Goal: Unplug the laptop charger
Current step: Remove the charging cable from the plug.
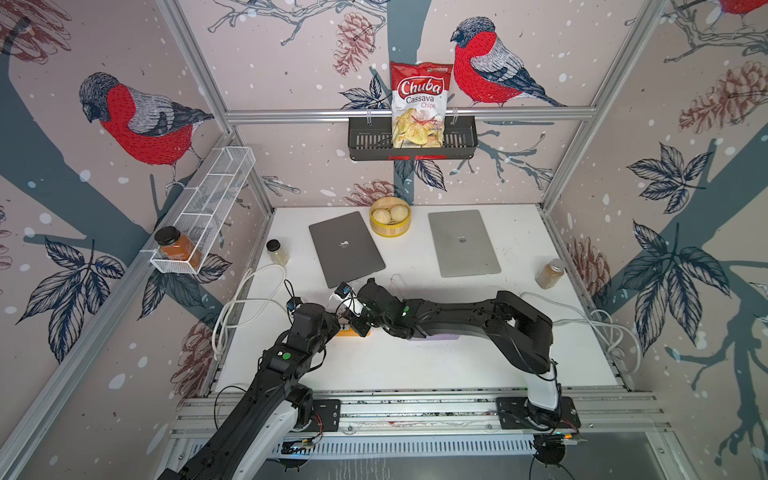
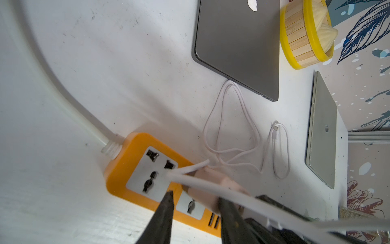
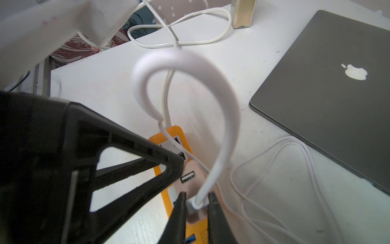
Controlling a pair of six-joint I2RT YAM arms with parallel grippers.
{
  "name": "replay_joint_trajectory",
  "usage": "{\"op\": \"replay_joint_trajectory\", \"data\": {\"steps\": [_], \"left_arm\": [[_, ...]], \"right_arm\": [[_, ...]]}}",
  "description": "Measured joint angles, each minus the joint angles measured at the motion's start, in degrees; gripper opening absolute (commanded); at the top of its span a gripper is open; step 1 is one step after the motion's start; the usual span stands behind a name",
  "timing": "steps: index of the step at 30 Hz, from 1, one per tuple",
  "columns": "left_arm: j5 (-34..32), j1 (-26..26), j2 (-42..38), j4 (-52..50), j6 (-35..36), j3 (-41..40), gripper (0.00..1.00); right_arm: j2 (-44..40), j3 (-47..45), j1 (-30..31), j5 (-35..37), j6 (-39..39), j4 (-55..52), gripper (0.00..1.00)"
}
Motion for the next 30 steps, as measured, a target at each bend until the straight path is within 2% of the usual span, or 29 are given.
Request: {"op": "replay_joint_trajectory", "data": {"steps": [22, 30], "left_arm": [[-0.22, 0.00, 1.29, 1.75, 0.11, -0.11, 0.37], [-0.20, 0.00, 1.05, 1.64, 0.57, -0.15, 0.38]], "right_arm": [[-1.79, 1.36, 0.20, 4.94, 0.33, 0.04, 0.16], [-1.73, 4.98, -3.89, 11.06, 6.16, -3.63, 0.12]]}}
